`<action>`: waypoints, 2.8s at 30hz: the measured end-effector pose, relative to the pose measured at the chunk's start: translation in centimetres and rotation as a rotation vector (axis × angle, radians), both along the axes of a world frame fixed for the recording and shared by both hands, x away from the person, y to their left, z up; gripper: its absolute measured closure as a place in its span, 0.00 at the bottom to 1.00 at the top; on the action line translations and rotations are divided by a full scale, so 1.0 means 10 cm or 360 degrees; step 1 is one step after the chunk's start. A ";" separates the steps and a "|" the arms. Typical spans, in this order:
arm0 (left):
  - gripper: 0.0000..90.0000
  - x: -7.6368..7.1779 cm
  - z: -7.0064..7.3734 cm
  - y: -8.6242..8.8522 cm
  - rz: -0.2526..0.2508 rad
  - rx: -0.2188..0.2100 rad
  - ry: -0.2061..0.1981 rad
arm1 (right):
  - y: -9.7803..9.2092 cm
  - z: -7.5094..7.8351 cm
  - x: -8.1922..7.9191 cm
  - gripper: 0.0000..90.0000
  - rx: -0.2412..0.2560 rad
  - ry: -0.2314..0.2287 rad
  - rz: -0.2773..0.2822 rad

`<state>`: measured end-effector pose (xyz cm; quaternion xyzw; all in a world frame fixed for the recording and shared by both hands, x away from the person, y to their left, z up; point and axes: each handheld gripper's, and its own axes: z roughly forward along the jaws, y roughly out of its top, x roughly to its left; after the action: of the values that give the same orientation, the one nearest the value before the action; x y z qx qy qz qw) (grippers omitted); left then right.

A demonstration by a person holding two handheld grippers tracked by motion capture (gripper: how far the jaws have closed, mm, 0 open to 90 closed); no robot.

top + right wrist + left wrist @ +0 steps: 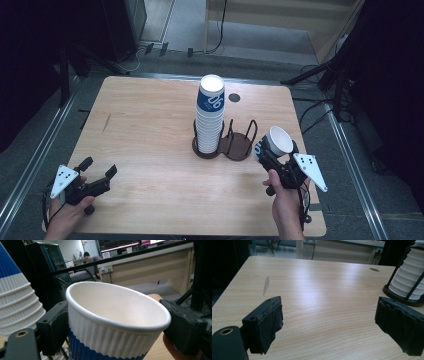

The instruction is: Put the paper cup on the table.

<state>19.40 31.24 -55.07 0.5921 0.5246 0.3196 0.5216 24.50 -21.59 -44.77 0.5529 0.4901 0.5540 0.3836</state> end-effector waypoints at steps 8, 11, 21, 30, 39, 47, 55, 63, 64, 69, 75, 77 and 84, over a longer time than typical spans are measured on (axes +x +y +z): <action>0.10 0.02 -0.02 0.00 0.0006 0.0007 0.0022 | -0.10 -0.08 0.08 0.16 -0.0130 -0.0016 -0.0080; 0.10 0.03 -0.02 0.00 0.0005 0.0001 0.0022 | -0.12 -0.10 0.11 0.16 -0.0188 -0.0036 -0.0096; 0.10 0.04 -0.02 -0.02 0.0021 0.0018 0.0027 | -0.19 -0.30 0.32 0.16 -0.0373 -0.0046 -0.0152; 0.10 0.03 -0.02 0.00 0.0084 -0.0025 0.0020 | -0.19 -0.47 0.51 0.16 -0.0529 -0.0064 -0.0138; 0.10 0.04 -0.02 0.01 0.0075 -0.0072 0.0065 | -0.20 -0.69 0.70 0.16 -0.0689 -0.0004 -0.0146; 0.10 0.04 -0.02 0.00 0.0080 -0.0065 0.0075 | -0.26 -0.79 0.83 0.16 -0.0711 0.0049 -0.0143; 0.10 0.03 -0.02 0.00 0.0084 -0.0060 0.0076 | -0.29 -0.83 0.90 0.16 -0.0700 0.0096 -0.0166; 0.10 0.03 -0.02 -0.01 0.0090 -0.0050 0.0066 | -0.29 -0.88 0.94 0.15 -0.0678 0.0137 -0.0188; 0.10 0.03 -0.02 -0.01 0.0090 -0.0051 0.0067 | -0.30 -0.89 0.94 0.15 -0.0671 0.0146 -0.0192; 0.10 0.03 -0.02 0.00 0.0091 -0.0059 0.0072 | -0.31 -0.90 0.96 0.15 -0.0671 0.0163 -0.0199; 0.10 0.03 -0.02 0.00 0.0086 -0.0056 0.0073 | -0.31 -0.91 0.96 0.15 -0.0672 0.0173 -0.0207; 0.10 0.03 -0.02 0.01 0.0085 -0.0060 0.0076 | -0.31 -0.92 0.97 0.14 -0.0668 0.0171 -0.0204; 0.10 0.03 -0.02 0.01 0.0085 -0.0060 0.0080 | -0.33 -0.91 0.97 0.13 -0.0645 0.0197 -0.0198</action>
<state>19.68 31.31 -55.27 0.5758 0.5590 0.3085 0.5107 34.17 -24.87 -53.88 0.5266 0.5790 0.3844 0.4896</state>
